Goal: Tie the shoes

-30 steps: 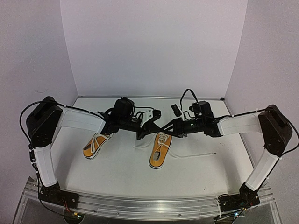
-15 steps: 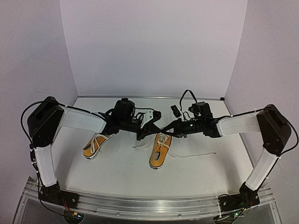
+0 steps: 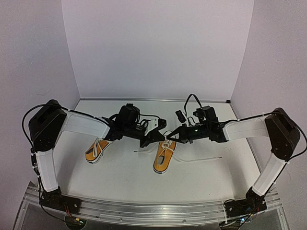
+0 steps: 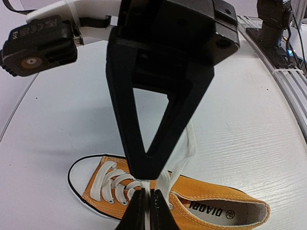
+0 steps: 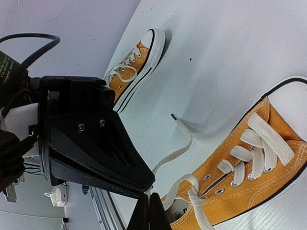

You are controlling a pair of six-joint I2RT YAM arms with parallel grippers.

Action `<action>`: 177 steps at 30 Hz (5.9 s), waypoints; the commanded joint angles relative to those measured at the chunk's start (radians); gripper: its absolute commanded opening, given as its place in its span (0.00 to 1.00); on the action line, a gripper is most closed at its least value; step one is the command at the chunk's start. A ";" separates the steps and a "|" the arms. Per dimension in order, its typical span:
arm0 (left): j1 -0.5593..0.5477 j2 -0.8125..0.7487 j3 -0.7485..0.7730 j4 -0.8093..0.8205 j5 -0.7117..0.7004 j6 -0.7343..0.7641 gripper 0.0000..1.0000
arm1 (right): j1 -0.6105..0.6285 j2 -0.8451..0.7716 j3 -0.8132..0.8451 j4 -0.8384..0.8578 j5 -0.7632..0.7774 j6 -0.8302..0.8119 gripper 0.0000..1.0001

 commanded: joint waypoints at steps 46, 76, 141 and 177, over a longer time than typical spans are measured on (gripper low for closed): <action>-0.096 0.066 0.068 0.091 -0.180 -0.125 0.42 | -0.004 -0.114 0.021 -0.169 0.106 -0.089 0.00; -0.078 0.099 0.104 0.120 -0.176 -0.192 0.15 | -0.004 -0.133 0.018 -0.178 0.110 -0.090 0.00; -0.104 0.052 -0.011 0.105 -0.072 0.014 0.00 | -0.093 0.211 0.075 -0.584 0.743 -0.014 0.14; -0.223 0.033 -0.126 0.090 -0.336 0.428 0.00 | 0.180 0.299 0.938 -0.609 0.226 -0.174 0.00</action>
